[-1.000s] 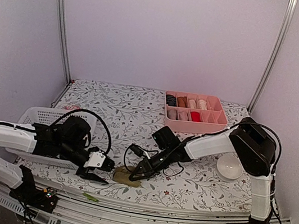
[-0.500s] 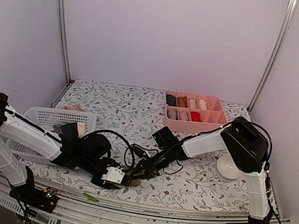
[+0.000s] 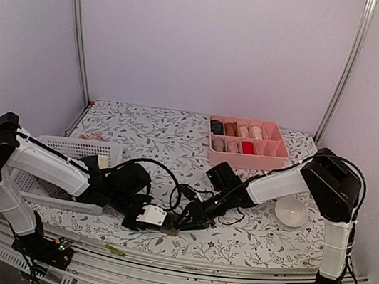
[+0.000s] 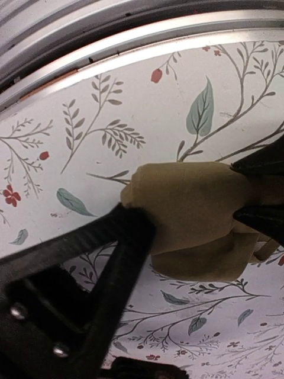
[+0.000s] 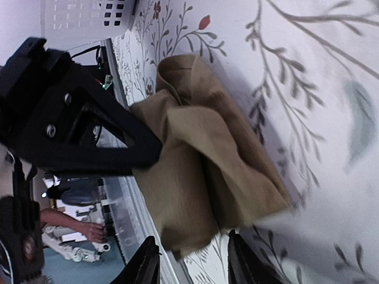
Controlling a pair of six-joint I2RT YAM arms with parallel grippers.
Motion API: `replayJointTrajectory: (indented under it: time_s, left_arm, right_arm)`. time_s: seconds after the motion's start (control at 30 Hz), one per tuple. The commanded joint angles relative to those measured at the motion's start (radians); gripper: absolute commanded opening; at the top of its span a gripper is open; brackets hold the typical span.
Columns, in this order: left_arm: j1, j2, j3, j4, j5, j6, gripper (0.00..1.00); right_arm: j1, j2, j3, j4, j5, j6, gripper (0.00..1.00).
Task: Roll the underwear
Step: Roll the underwear at the center of the board.
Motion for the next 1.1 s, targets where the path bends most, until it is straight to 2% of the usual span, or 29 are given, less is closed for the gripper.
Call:
replayJointTrajectory:
  time_s: [0.0,0.2,0.33,0.57,0.8,0.9,0.97,1.0,1.07]
  left_arm:
    - [0.091,0.077,0.105,-0.275,0.169,0.019,0.01]
    - [0.236,0.330,0.373,-0.652,0.462,0.137,0.01]
    - [0.291,0.517,0.528,-0.859,0.568,0.219,0.00]
    - [0.337,0.725,0.761,-1.091,0.639,0.271,0.01]
    - [0.346,0.784,0.831,-1.129,0.667,0.264,0.02]
    - [0.347,0.793,0.838,-1.134,0.667,0.262,0.03]
    - [0.347,0.796,0.843,-1.138,0.665,0.263,0.03]
    - [0.347,0.795,0.844,-1.137,0.665,0.264,0.03]
    - [0.347,0.788,0.843,-1.128,0.660,0.260,0.04]
  right_arm:
    - [-0.033,-0.181,-0.156,0.060,0.234,-0.005,0.43]
    - [-0.019,-0.383,-0.271,0.090,0.431,-0.164,0.49]
    - [0.059,-0.437,-0.265,0.086,0.548,-0.287,0.56]
    - [0.198,-0.321,-0.110,-0.005,0.701,-0.528,0.59]
    - [0.225,-0.204,-0.033,0.011,0.768,-0.643,0.58]
    - [0.225,-0.167,-0.037,0.004,0.771,-0.676,0.56]
    - [0.225,-0.142,-0.040,0.000,0.770,-0.688,0.50]
    - [0.225,-0.131,-0.037,-0.004,0.769,-0.693,0.44]
    - [0.226,-0.120,-0.030,-0.021,0.760,-0.694,0.25]
